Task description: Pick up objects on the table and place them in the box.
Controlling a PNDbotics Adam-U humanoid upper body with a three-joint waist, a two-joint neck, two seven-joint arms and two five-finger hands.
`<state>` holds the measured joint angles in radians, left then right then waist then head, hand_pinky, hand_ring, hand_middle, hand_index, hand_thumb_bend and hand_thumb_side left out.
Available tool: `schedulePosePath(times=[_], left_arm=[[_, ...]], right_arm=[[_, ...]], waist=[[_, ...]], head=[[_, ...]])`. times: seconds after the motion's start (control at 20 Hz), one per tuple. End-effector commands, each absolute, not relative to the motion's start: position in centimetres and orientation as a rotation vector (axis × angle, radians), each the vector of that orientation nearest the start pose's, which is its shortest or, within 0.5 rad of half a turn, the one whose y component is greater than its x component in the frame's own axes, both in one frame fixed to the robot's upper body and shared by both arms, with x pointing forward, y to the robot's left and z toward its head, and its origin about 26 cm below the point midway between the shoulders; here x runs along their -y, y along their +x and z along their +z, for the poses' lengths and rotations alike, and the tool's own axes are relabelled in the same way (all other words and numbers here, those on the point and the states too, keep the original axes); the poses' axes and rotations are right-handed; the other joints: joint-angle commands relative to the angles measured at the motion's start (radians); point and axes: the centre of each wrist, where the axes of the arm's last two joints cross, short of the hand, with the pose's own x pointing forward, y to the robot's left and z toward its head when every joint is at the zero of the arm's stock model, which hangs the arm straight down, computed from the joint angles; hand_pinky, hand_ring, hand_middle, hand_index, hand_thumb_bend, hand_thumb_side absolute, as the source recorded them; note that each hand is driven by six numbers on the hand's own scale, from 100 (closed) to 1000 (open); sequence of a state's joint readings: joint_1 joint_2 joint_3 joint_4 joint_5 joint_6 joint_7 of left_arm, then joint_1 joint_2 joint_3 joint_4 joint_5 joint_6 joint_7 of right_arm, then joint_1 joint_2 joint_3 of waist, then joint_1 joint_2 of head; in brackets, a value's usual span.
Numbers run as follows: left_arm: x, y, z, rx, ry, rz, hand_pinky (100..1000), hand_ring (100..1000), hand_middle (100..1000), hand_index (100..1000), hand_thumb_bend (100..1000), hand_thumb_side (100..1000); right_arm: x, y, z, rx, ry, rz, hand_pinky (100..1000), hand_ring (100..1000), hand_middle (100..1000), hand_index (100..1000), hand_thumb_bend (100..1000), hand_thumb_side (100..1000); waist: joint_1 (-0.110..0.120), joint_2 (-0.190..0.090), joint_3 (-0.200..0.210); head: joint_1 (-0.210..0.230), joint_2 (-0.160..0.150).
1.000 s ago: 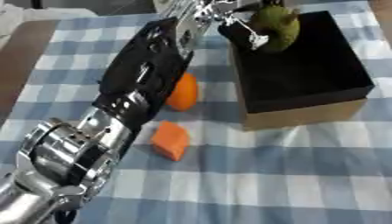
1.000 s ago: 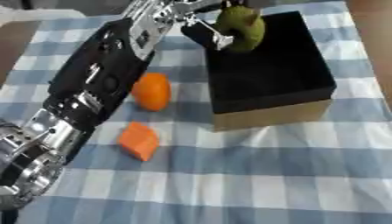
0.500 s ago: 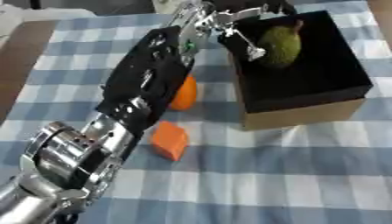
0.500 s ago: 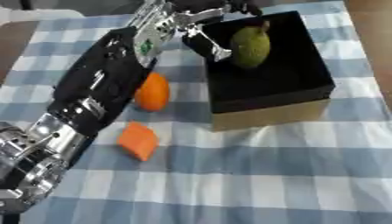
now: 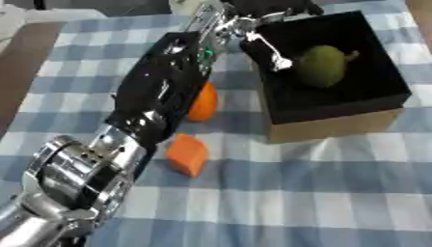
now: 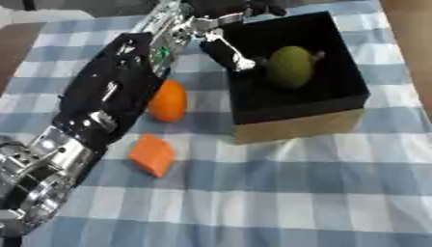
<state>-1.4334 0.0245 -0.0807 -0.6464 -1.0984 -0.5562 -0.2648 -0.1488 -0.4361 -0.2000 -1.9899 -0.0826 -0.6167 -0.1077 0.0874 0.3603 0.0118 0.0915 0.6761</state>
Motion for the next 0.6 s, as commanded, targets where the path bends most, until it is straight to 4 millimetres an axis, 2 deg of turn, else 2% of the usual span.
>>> schedulePosePath(times=[0.05,0.1,0.35,0.45,0.6], left_arm=[[-5.3,49.0,32.4,-2.484,-0.808,2.148,880,913,857,956,153,326],[-5.6,48.9,33.0,-2.504,-0.809,2.12,876,910,853,947,135,290],[-8.7,48.5,36.1,-2.556,-0.837,2.02,878,908,853,944,135,274],[-10.3,48.6,36.7,-2.573,-0.831,2.016,877,906,853,944,126,282],[-12.4,48.6,37.1,-2.564,-0.837,2.049,873,903,850,942,171,284]], right_arm=[[34.2,27.6,19.5,-3.405,0.431,-0.348,925,1000,413,903,100,470],[34.3,27.5,19.4,-3.405,0.435,-0.35,924,1000,413,903,100,470],[34.7,27.3,19.3,-3.403,0.472,-0.364,924,1000,415,902,100,470],[34.9,27.1,19.2,-3.404,0.487,-0.368,924,1000,415,902,100,470],[35.1,27.0,19.0,-3.405,0.507,-0.379,924,1000,415,901,100,470]], waist=[[0.005,-0.033,0.002],[0.006,-0.034,0.005],[0.012,-0.044,0.031],[0.014,-0.048,0.044],[0.014,-0.054,0.064]], head=[[0.001,0.005],[-0.001,0.007],[-0.029,0.025],[-0.044,0.029],[-0.068,0.04]])
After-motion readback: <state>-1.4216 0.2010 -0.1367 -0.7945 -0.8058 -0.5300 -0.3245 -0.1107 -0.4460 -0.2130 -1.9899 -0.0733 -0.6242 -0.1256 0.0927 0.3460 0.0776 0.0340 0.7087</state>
